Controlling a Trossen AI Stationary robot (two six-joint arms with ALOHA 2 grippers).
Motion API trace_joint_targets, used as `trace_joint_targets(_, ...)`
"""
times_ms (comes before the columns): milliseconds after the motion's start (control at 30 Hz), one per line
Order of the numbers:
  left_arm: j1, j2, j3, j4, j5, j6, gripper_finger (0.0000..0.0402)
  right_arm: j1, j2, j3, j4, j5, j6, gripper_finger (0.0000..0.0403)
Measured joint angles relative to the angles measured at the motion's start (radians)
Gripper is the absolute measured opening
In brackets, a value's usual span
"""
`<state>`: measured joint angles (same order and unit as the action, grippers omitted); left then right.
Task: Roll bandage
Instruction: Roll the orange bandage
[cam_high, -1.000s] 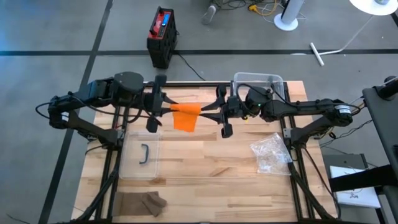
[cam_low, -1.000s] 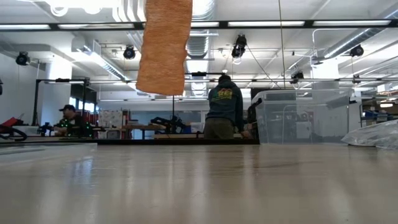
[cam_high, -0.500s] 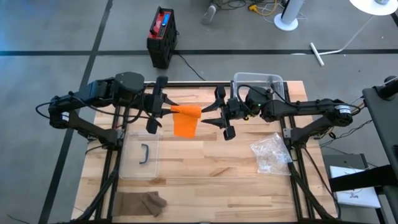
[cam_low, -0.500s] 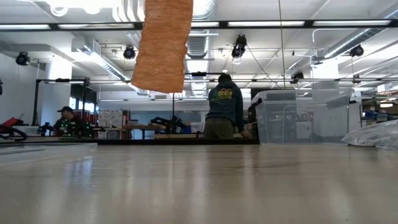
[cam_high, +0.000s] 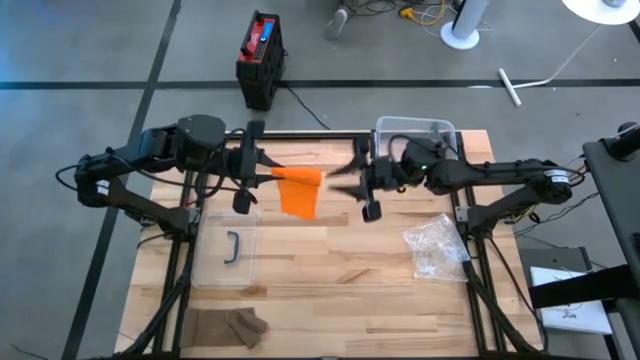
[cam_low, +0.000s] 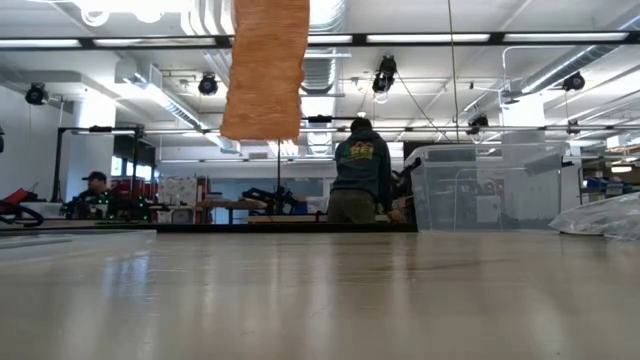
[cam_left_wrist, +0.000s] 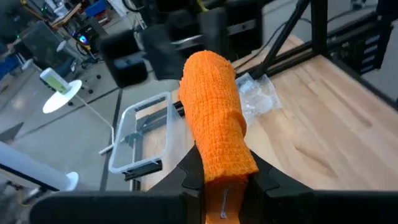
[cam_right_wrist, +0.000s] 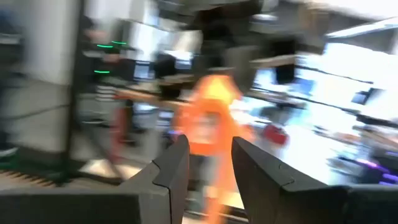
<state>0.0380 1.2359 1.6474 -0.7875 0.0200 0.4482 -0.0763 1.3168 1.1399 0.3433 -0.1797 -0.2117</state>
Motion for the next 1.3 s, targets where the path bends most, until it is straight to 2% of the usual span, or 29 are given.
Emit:
trace_joint_targets(100, 0.0, -0.006, 0.0, 0.015, 0.0, -0.054, 0.0039, 0.011, -0.01, 0.0, -0.017, 0.108, -0.03, 0.0131)
trace_joint_targets(267, 0.0, 0.012, 0.0, 0.048, -0.001, -0.093, 0.0039, 0.019, 0.017, 0.0, -0.008, 0.095, -0.006, 0.0188)
trace_joint_targets(400, 0.0, 0.028, 0.0, 0.081, -0.001, -0.13, 0.0039, 0.018, 0.052, 0.0, 0.016, 0.03, 0.015, 0.0236)
trace_joint_targets(567, -0.001, 0.055, 0.0, 0.087, 0.029, -0.151, 0.0043, 0.017, 0.062, 0.0, 0.067, 0.106, 0.008, 0.025)
trace_joint_targets(667, -0.001, 0.063, 0.0, 0.099, 0.117, -0.178, 0.0043, 0.017, 0.062, 0.0, 0.062, 0.132, -0.03, 0.0227)
trace_joint_targets(733, -0.003, 0.069, 0.0, 0.113, 0.154, -0.181, 0.0043, 0.018, 0.062, 0.0, 0.059, 0.129, -0.066, 0.0197)
trace_joint_targets(833, -0.005, 0.08, 0.0, 0.118, 0.163, -0.188, 0.0043, 0.024, 0.062, 0.0, 0.056, 0.132, -0.118, 0.0128)
trace_joint_targets(933, -0.004, 0.09, -0.001, 0.116, 0.16, -0.2, 0.0043, 0.033, 0.058, 0.0, 0.052, 0.131, -0.177, 0.0035)
trace_joint_targets(967, -0.005, 0.093, -0.005, 0.114, 0.159, -0.2, 0.0043, 0.036, 0.052, 0.0, 0.044, 0.13, -0.192, 0.0019)
trace_joint_targets(1100, -0.005, 0.095, -0.008, 0.048, 0.158, -0.214, 0.0043, 0.054, -0.009, 0.0, 0.007, 0.16, -0.269, 0.0006)
trace_joint_targets(1300, -0.005, 0.078, -0.041, 0.022, 0.104, -0.268, 0.0043, 0.095, -0.104, 0.0, -0.17, 0.194, -0.353, 0.0001)
